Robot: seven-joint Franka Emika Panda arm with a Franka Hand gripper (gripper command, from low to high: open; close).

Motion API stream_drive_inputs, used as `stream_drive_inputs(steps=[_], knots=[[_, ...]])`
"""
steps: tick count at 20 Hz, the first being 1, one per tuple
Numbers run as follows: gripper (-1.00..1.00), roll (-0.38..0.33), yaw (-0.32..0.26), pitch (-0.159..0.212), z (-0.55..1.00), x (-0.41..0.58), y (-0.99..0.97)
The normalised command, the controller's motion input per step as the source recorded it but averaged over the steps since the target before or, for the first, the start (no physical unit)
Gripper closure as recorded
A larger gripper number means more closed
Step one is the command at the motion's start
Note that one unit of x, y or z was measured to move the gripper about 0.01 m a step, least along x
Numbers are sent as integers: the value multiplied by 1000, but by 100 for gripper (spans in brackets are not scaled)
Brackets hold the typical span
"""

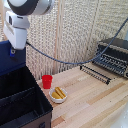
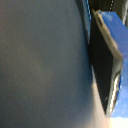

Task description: Gently maneuver your gripper in the book's direction. Confidently hold the book by angling your gripper properly. Relocate the book to the caddy. Pinpoint the back pocket of the caddy and set the book down inside it.

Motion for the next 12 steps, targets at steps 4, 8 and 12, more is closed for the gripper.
stream_drive_inputs(steps=[4,8,12], knots=[[-100,-2,-27,17,-41,246,54],[-100,29,13,67,63,186,-104],[-100,44,-3,84,249,259,-191]])
